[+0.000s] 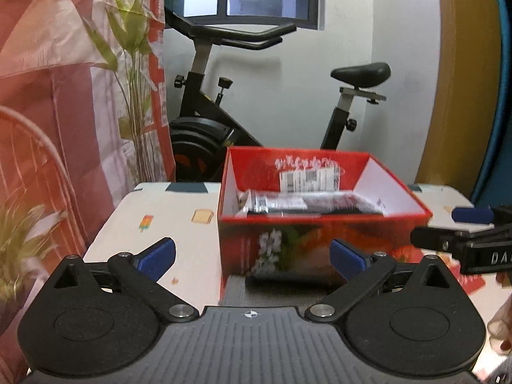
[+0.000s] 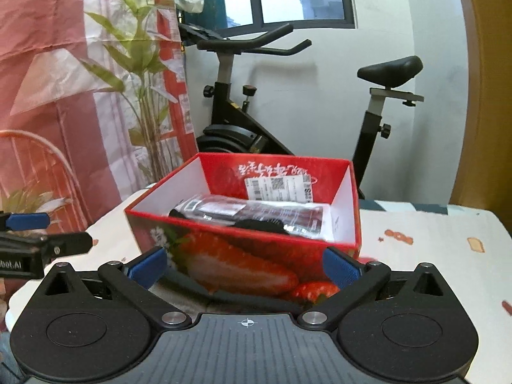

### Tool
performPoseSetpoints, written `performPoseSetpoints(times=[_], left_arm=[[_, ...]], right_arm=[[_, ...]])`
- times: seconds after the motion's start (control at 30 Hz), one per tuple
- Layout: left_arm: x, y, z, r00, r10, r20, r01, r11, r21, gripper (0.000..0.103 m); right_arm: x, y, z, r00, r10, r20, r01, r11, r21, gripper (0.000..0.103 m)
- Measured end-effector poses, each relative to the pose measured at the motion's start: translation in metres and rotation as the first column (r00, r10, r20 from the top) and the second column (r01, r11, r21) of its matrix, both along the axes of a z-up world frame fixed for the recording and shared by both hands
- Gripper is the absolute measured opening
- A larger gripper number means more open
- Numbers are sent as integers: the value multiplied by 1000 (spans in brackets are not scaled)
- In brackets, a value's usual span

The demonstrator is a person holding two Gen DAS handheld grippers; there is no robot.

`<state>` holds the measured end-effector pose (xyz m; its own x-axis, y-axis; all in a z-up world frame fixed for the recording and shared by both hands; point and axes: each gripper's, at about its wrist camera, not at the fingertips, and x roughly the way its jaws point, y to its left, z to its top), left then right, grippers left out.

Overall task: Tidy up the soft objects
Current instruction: 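Move both tools down toward the clear bag of green cables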

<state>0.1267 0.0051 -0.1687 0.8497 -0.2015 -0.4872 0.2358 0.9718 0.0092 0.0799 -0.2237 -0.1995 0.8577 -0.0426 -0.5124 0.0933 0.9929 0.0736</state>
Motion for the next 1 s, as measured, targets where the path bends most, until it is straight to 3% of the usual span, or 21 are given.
performPoseSetpoints(times=[0.1,0.4,0.6,0.83,1.0], left_arm=[[-14,3,-13,1000,2,-19,-2,1000,7,103],[-28,17,-59,985,14,-170,-15,1000,-3,103],[-34,10,-74,981,0,-192,8,999,43,103],[-32,9,-102,947,-5,-322,9,1000,8,103],[-28,15,-115,927,6,-374,-3,1000,10,103]], right_arm=[[-13,5,-13,1000,-3,-10,3,1000,-6,103],[-41,16,-58,992,-33,-118,31,999,-20,103],[-44,18,-80,983,-32,-178,31,999,-12,103],[-41,27,-108,959,-1,-282,1,1000,1,103],[-37,32,-122,942,19,-336,-17,1000,9,103]])
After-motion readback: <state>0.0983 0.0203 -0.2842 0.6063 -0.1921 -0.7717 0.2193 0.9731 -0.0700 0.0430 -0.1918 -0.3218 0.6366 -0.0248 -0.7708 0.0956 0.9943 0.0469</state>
